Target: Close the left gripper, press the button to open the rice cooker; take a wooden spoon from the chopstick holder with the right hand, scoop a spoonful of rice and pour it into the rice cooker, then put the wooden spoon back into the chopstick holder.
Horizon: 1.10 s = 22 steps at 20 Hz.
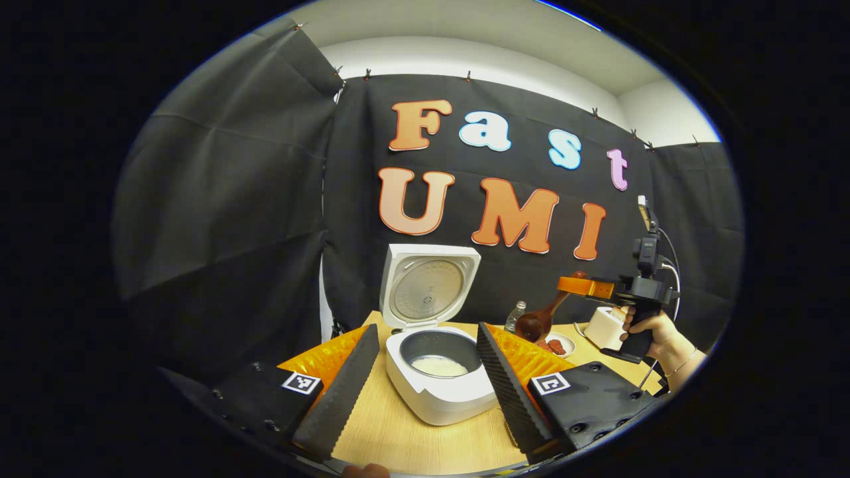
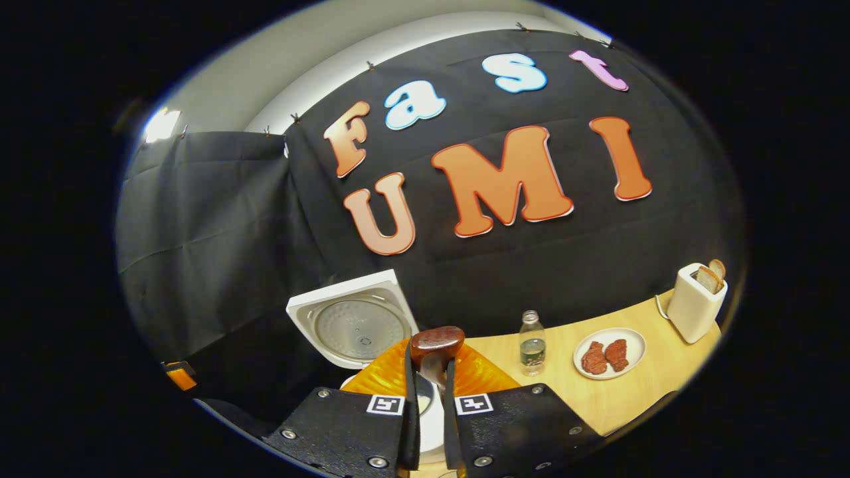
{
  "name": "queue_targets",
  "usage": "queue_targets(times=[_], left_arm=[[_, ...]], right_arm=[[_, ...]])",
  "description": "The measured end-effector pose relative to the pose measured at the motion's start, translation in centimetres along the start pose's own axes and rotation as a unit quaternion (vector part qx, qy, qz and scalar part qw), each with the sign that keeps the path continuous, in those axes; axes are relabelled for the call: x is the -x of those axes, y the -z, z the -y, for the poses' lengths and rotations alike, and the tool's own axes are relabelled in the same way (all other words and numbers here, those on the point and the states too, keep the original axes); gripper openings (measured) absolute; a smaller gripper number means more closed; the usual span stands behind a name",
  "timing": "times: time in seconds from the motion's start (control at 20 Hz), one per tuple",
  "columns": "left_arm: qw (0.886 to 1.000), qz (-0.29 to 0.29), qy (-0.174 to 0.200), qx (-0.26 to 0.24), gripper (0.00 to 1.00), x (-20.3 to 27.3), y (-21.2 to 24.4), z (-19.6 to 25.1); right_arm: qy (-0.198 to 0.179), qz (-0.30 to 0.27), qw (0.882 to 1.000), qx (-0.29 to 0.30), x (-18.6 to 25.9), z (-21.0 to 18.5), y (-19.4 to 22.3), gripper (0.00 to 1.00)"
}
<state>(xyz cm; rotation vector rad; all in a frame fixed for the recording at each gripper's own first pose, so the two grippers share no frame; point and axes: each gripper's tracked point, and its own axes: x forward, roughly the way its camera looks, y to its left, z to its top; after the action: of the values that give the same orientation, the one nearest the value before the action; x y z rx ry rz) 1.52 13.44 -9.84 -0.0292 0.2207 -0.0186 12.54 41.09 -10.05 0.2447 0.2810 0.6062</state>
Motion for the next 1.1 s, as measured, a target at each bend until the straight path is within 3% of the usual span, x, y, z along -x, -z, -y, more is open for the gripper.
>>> queue_targets(times=[0.4, 0.75, 1.1], left_arm=[[1.000, 0.026, 0.008, -0.004, 0.99, -1.6, -1.8, 2.7], [0.999, 0.027, 0.031, 0.006, 0.99, -2.4, -1.7, 6.6], [1.000, 0.015, 0.023, -0.008, 0.99, -2.9, -0.5, 8.6]], right_arm=[[0.099, 0.034, 0.993, -0.051, 8.4, 11.6, -0.7, 0.14], [0.170, 0.036, 0.980, -0.094, 14.7, 20.5, 2.8, 0.13], [0.194, -0.004, 0.973, -0.127, 17.2, 24.4, 8.1, 0.14]])
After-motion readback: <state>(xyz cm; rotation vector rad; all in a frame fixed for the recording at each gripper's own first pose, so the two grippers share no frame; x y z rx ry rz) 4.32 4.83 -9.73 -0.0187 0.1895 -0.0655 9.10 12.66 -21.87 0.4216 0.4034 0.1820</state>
